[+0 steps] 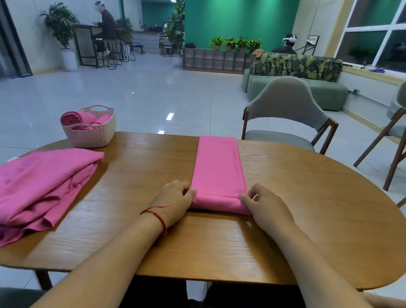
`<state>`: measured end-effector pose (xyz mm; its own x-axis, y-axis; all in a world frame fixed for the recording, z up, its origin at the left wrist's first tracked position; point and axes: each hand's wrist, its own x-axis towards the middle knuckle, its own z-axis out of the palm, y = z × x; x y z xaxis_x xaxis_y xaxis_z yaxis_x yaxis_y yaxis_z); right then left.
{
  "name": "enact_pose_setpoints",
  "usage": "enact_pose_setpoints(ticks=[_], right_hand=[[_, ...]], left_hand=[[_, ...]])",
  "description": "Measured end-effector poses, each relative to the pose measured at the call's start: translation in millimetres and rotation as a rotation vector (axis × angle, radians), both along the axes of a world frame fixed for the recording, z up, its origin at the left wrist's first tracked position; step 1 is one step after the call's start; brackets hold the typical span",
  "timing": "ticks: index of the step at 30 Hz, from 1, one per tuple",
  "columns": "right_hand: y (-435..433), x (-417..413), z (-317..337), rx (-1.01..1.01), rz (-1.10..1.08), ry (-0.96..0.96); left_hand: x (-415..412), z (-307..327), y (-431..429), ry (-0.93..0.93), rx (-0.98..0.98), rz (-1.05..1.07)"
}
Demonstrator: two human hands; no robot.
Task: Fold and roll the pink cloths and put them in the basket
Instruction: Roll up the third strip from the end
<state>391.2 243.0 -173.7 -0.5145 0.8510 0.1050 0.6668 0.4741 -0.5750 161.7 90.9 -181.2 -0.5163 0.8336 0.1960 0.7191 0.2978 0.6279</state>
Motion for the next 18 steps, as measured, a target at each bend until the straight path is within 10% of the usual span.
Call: enact_pose_setpoints(ticks=[6,18], right_hand=[[-9.9,1.5,-15.8,0.205,0.108,0.251],[-9.6,28.7,-18.3,0.274,0.341,0.089]], left_hand=[[12.7,-2.5,-1.8,0.176,0.233,-0.165],[3.2,-11.9,-25.6,0.414,0.12,-0.294]])
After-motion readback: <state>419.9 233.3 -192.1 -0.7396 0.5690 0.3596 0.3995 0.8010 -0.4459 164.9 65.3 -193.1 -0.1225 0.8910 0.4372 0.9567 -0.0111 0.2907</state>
